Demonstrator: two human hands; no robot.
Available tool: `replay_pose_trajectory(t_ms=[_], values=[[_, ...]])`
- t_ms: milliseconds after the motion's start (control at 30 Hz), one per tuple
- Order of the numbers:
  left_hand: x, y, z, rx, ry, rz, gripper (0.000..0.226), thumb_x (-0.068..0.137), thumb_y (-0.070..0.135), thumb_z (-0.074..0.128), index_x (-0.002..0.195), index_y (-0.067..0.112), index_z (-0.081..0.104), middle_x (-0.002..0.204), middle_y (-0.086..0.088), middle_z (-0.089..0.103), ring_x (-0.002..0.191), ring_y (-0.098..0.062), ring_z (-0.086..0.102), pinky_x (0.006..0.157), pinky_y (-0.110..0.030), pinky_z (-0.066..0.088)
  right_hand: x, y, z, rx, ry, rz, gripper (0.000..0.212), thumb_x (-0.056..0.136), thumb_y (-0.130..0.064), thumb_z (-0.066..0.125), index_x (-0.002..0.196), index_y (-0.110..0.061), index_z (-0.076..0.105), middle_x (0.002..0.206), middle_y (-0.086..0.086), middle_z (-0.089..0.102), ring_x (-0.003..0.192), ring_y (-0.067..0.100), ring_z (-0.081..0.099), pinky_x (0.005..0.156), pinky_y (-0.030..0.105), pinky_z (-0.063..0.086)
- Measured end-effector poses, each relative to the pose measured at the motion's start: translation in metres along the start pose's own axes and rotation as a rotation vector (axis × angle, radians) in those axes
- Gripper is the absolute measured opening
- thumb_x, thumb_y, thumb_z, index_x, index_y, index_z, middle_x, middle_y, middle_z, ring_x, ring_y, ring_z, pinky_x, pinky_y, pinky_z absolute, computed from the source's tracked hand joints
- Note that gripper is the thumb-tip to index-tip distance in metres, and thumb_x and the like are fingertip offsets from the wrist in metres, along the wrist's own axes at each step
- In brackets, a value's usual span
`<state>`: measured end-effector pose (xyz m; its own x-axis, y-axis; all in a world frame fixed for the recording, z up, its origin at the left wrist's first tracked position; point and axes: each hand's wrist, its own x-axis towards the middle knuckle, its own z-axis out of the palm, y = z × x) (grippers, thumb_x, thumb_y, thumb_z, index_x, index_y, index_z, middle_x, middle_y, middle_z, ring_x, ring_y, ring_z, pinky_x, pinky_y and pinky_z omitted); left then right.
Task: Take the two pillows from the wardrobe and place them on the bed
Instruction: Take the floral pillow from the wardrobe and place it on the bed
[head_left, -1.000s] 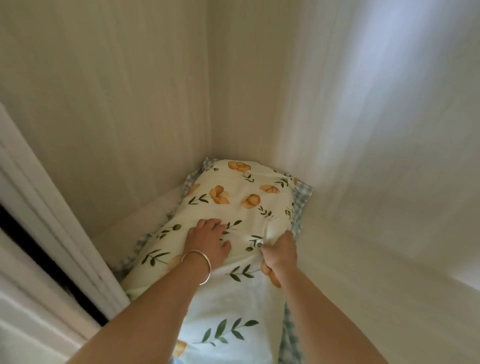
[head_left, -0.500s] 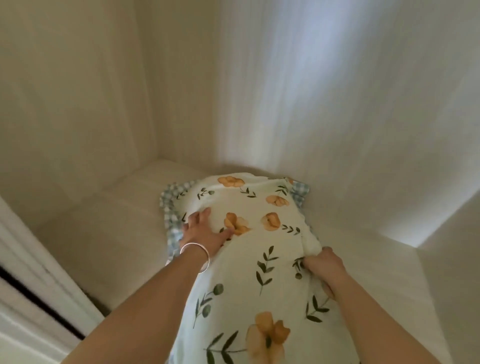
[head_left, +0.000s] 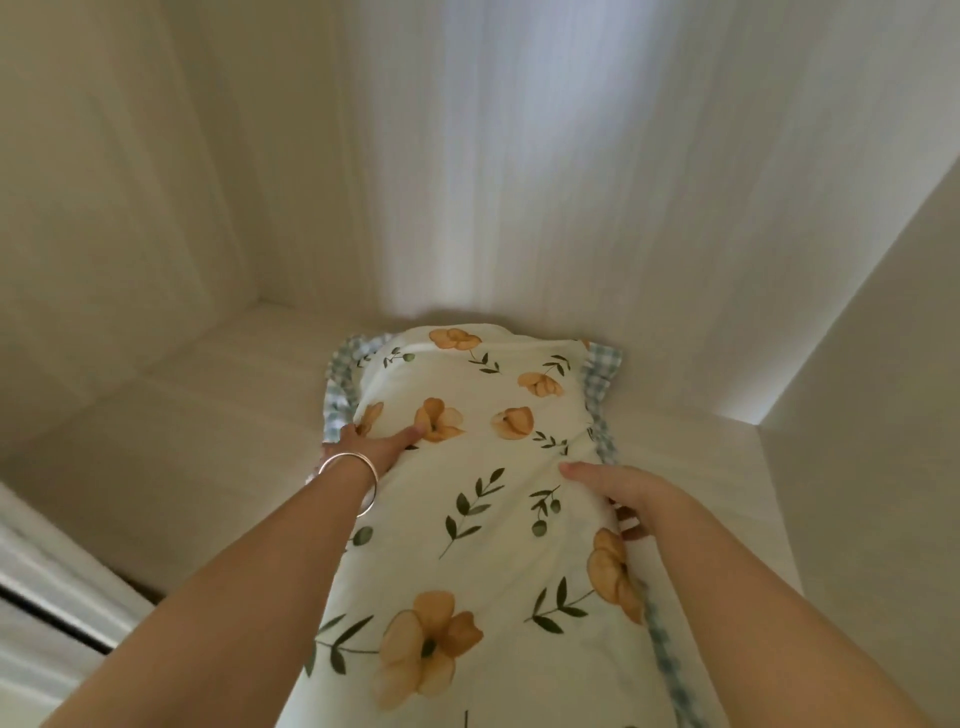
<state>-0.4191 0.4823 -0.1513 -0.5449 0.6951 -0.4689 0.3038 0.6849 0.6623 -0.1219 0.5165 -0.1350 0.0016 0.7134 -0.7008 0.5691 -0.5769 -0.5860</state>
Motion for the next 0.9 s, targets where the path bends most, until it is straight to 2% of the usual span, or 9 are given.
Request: replay_pose_trajectory(t_ms=[67,133,200,267,367,467,700,800,900], values=[[0.026,-0.014,0.006,-0.123,-0.037,-0.092,0.152,0.017,0.085,0.072,0.147,0.024,0.023,0.147,-0.016,0.035,0.129,-0.036,0.043,0.105,-0.051,0.039,0.004,-0.005,0.011,0.122,0.083,-0.043,0.087,0.058,-0.068,0.072,0.123,-0.016,0.049,0.123,0.01,0.055,0.104,0.028,0.058,0.093,0.038,0.046],[0.046,-0.026,0.011,-0.189,-0.045,-0.129,0.152,0.012,0.086,0.072,0.146,0.028,0.027,0.141,-0.014,0.044,0.123,-0.034,0.049,0.103,-0.049,0.042,0.011,-0.006,0.021,0.13,0.231,-0.063,0.108,0.055,-0.069,0.073,0.139,-0.015,0.034,0.139,0.012,0.039,0.123,0.033,0.044,0.103,0.043,0.039],[0.026,-0.022,0.008,-0.276,-0.08,-0.115,0.134,0.026,0.082,0.075,0.142,0.031,0.034,0.131,-0.013,0.053,0.113,-0.032,0.056,0.099,-0.044,0.046,0.014,-0.004,0.028,0.136,0.316,-0.096,0.109,0.063,-0.062,0.072,0.146,-0.016,0.019,0.145,0.014,0.027,0.133,0.035,0.03,0.107,0.046,0.033],[0.0,-0.015,0.005,-0.383,-0.132,-0.09,0.108,0.042,0.069,0.081,0.136,0.029,0.043,0.114,-0.014,0.062,0.097,-0.031,0.063,0.09,-0.039,0.052,0.014,-0.002,0.03,0.244,0.254,-0.103,0.104,0.068,-0.054,0.073,0.147,-0.013,0.017,0.148,0.016,0.028,0.133,0.036,0.034,0.107,0.046,0.035],[-0.014,-0.009,0.002,-0.437,-0.212,-0.054,0.1,0.051,0.062,0.081,0.137,0.033,0.042,0.106,-0.014,0.065,0.089,-0.029,0.065,0.081,-0.036,0.054,0.018,-0.001,0.028,0.37,0.134,-0.116,0.092,0.071,-0.046,0.074,0.142,-0.007,0.031,0.139,0.017,0.047,0.118,0.035,0.052,0.098,0.041,0.045],[-0.016,-0.01,0.0,-0.479,-0.207,-0.028,0.1,0.047,0.069,0.079,0.136,0.043,0.041,0.109,-0.011,0.066,0.092,-0.03,0.066,0.087,-0.042,0.054,0.015,-0.004,0.028,0.398,0.124,-0.141,0.074,0.068,-0.041,0.077,0.127,-0.004,0.051,0.114,0.016,0.064,0.097,0.032,0.062,0.088,0.039,0.052],[-0.049,-0.016,-0.014,-0.628,-0.209,0.022,0.091,0.042,0.078,0.074,0.121,0.036,0.06,0.109,-0.008,0.071,0.099,-0.029,0.067,0.096,-0.046,0.049,-0.02,-0.006,0.012,0.403,0.068,-0.219,0.07,0.064,-0.043,0.076,0.121,-0.007,0.057,0.101,0.013,0.068,0.086,0.029,0.065,0.069,0.031,0.053],[-0.066,-0.018,-0.034,-0.675,-0.193,0.102,0.09,0.044,0.078,0.075,0.12,0.032,0.062,0.113,-0.007,0.07,0.104,-0.029,0.066,0.101,-0.047,0.045,-0.046,-0.012,0.007,0.441,0.03,-0.311,0.08,0.054,-0.06,0.076,0.118,-0.015,0.06,0.104,0.009,0.07,0.091,0.028,0.066,0.085,0.037,0.053],[-0.11,-0.015,-0.06,-0.664,-0.013,0.108,0.086,0.047,0.081,0.07,0.11,0.022,0.062,0.109,-0.007,0.067,0.101,-0.028,0.064,0.101,-0.046,0.045,-0.073,-0.018,0.01,0.507,-0.023,-0.437,0.087,0.038,-0.074,0.075,0.111,-0.027,0.066,0.1,0.003,0.074,0.091,0.027,0.069,0.09,0.043,0.053]])
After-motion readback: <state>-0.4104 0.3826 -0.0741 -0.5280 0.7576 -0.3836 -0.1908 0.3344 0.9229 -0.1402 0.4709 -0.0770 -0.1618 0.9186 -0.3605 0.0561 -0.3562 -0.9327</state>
